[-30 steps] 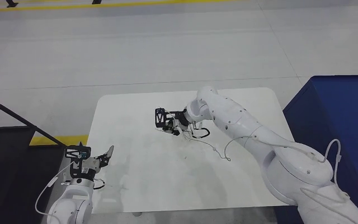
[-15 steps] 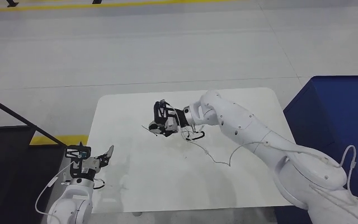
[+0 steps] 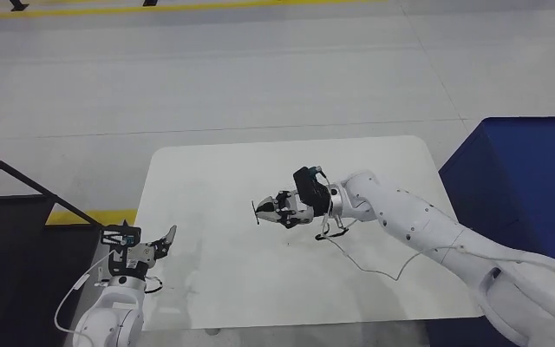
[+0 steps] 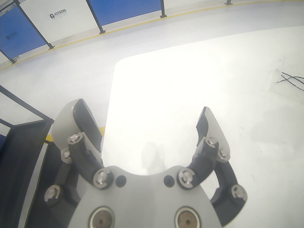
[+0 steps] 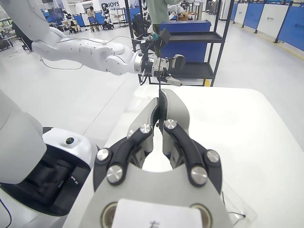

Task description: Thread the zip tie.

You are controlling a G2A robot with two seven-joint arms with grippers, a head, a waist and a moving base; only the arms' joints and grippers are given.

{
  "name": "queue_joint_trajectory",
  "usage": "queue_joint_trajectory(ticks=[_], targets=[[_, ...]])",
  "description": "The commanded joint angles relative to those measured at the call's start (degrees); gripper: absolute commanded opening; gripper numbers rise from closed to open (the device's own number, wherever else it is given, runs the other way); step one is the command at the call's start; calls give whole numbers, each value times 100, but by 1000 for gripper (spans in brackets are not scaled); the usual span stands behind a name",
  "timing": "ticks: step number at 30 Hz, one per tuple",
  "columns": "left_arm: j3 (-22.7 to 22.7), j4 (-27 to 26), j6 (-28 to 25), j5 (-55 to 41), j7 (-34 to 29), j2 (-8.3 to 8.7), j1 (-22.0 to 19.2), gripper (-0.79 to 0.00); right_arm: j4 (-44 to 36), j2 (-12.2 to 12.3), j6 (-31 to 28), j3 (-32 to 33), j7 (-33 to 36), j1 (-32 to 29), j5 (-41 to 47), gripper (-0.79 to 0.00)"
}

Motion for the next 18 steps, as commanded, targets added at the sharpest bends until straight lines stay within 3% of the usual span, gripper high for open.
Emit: queue_joint_trajectory(ticks=[1, 8, 10, 14, 18], targets=[[0, 0, 0, 0, 0, 0, 0, 0, 0, 0, 0, 0, -1, 0, 0, -785], [0, 0, 0, 0, 0, 0, 0, 0, -65, -1, 40, 27, 33, -126, 91, -785], [0, 0, 0, 0, 0, 0, 0, 0, -254, 36, 0, 75, -304, -344, 426, -785], [0, 0, 0, 0, 0, 0, 0, 0, -402, 272, 0, 6, -862, -589, 763, -785], [0, 0, 0, 0, 0, 0, 0, 0, -889, 535, 0, 0, -1001, -1093, 1869, -785]])
